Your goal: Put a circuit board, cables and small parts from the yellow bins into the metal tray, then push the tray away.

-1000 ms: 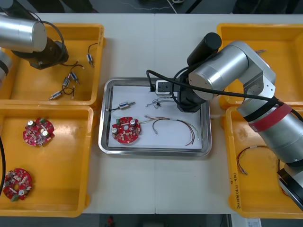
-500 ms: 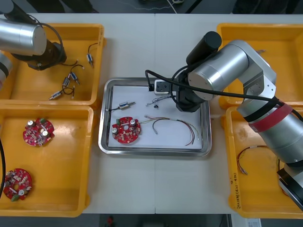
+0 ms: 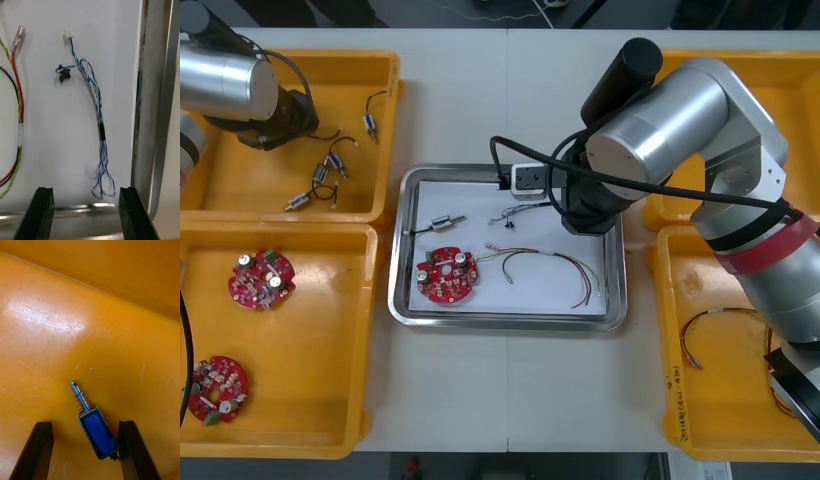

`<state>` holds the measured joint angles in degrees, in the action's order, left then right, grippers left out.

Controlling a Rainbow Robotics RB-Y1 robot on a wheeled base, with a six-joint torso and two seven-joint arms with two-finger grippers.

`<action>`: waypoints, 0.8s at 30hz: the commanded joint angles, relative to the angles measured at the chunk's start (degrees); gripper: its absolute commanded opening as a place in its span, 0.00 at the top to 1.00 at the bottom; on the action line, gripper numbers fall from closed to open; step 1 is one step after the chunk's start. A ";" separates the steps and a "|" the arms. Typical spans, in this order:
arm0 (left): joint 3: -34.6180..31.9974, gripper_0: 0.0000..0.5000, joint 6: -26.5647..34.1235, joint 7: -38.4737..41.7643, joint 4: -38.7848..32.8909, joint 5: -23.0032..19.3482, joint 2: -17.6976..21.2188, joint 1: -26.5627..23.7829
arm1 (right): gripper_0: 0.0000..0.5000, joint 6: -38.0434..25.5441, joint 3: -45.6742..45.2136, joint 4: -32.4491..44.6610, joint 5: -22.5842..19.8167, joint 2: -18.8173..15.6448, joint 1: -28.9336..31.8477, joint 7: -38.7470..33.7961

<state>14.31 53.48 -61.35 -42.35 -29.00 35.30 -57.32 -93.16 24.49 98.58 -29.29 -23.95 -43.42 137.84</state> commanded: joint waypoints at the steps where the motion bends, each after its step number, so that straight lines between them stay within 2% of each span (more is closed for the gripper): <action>1: 0.54 0.01 -0.65 5.01 0.25 0.70 -1.29 -3.06 | 0.00 -6.51 -6.30 5.13 -0.94 0.92 0.01 -0.03; 2: 0.63 0.12 -0.65 5.01 0.25 0.70 -1.29 -3.06 | 0.00 -7.30 -6.74 5.39 -0.94 0.92 0.01 -0.12; 3: 1.07 0.49 -0.65 5.01 0.25 0.70 -1.37 -3.06 | 0.00 -9.06 -7.53 6.01 -0.94 0.92 0.01 -0.29; 4: 1.60 0.99 -0.65 5.19 0.25 0.70 -1.46 -3.06 | 0.00 -11.08 -8.41 6.62 -0.77 0.92 0.01 -0.47; 7: 2.83 1.00 -0.65 5.63 0.25 0.35 -1.37 -3.06 | 0.00 -16.62 -11.22 8.73 -0.07 0.92 0.01 -1.08; 15: 2.91 1.00 1.10 5.89 -0.45 -0.44 -1.37 -3.06 | 0.00 -16.84 -18.78 12.16 0.99 0.39 0.01 -2.84; 21: 1.24 1.00 7.17 5.45 -4.50 0.35 -0.67 -3.06 | 0.00 -16.84 -25.37 12.60 0.02 -0.66 0.45 -4.33; 24: -0.51 1.00 11.04 4.92 -7.04 1.23 -0.32 -2.97 | 0.00 -16.84 -29.06 13.04 -0.68 -1.63 1.50 -8.99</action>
<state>16.26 61.55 -61.29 -45.53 -28.89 34.88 -58.23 -109.80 -0.41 109.08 -29.00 -24.01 -43.16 134.47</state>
